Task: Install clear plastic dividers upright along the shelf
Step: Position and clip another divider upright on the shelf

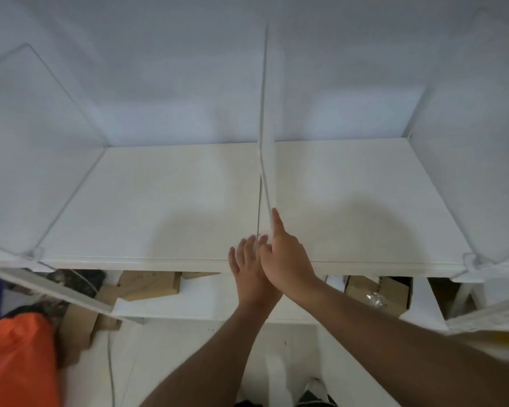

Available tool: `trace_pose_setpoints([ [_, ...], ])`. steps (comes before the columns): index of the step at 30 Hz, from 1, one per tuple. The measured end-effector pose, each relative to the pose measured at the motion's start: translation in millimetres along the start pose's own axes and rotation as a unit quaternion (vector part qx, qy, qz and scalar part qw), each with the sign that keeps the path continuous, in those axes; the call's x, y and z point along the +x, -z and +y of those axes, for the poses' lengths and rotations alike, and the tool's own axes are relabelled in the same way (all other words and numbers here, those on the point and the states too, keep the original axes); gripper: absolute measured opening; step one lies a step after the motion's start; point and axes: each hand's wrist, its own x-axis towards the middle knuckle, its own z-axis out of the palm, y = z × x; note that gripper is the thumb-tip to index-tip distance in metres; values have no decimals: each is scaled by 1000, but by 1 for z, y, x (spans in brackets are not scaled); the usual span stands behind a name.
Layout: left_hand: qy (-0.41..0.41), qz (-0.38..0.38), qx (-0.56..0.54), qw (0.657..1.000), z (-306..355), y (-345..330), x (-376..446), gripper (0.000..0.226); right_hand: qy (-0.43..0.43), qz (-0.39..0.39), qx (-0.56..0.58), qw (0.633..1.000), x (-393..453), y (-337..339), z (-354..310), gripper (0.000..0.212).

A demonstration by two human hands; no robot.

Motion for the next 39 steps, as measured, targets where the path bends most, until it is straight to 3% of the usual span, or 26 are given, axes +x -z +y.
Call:
trace_pose_setpoints([
  [7, -8, -18, -18, 1000, -9, 11, -1, 60, 6, -3, -3, 1000, 3, -11, -7, 63],
  [11, 40, -38, -110, 992, -11, 39, -1, 36, 21, -35, -7, 999, 2, -22, -20, 66],
  [16, 30, -35, -115, 992, -12, 45, -1, 29, 17, -22, -23, 999, 5, -29, -21, 67],
  [19, 64, -49, -156, 984, -13, 42, -4, 36, 15, -25, -21, 999, 3, -30, -21, 67],
  [22, 129, -71, -258, 955, -11, 38, -7, 60, 10, -31, -19, 999, 5, -28, -22, 67],
  [25, 123, -69, -228, 963, 1, 41, -5, 33, 9, -32, -21, 999, 5, -24, -20, 67],
  [27, 114, -66, -230, 964, 5, 43, -4, 27, 6, -33, -20, 999, 6, -24, -19, 68],
  [32, 111, -66, -251, 959, 4, 41, -4, 34, 0, -37, -26, 999, 8, -24, -16, 68],
  [36, 92, -61, -243, 964, -2, 38, -4, 24, 6, -42, -27, 999, 9, -24, -16, 68],
  [39, 123, -99, -287, 945, -10, 39, -6, 45, -7, -47, -24, 999, 9, -24, -16, 62],
])
